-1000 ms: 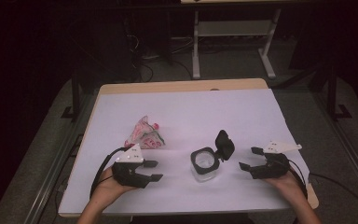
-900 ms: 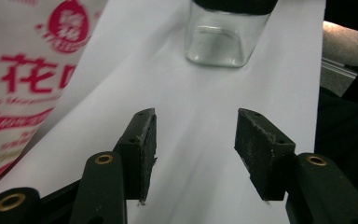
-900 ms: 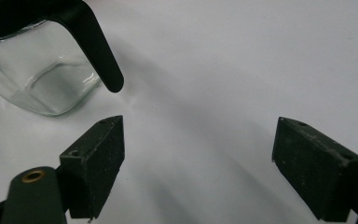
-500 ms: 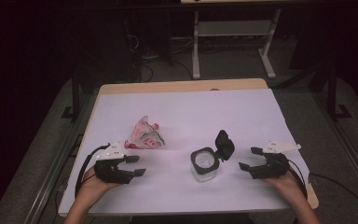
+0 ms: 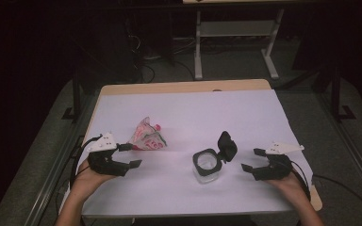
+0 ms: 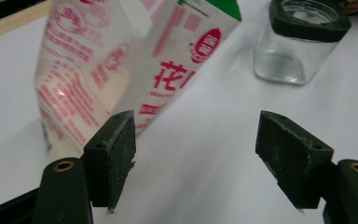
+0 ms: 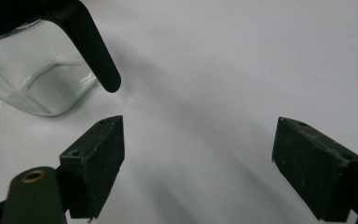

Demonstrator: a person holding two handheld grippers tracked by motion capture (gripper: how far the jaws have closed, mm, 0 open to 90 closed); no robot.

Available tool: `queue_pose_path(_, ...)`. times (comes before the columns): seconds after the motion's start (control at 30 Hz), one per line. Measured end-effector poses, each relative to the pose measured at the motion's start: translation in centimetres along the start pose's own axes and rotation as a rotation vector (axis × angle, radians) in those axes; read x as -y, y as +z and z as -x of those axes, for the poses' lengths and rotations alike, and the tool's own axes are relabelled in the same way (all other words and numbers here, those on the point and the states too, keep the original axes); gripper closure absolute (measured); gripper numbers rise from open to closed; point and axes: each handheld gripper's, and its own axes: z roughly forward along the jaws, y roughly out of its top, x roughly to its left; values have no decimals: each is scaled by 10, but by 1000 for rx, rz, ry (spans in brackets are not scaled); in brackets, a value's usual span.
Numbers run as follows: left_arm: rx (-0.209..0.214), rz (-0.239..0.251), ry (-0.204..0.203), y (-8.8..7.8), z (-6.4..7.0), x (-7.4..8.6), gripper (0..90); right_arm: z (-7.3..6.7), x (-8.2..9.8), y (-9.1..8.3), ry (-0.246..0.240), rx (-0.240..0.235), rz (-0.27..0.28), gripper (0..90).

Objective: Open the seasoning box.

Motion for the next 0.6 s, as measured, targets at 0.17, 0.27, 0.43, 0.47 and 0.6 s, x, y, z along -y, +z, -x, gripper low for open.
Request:
queue_pose_path(0.17,-11,23,2,1,-10,-10,257,1,0,0,2,1,2,164)
queue_pose_path(0.27,-14,32,2,7,-15,-15,241,1,0,0,4,1,3,164)
queue_pose_path(0.43,-28,35,8,21,-21,-16,229,1,0,0,8,0,4,164)
queue_pose_path(0.47,-27,29,8,23,-22,-16,228,1,0,-1,8,-1,4,163)
queue_pose_path(0.6,-21,24,8,31,-26,-16,219,2,0,-1,12,-3,3,163)
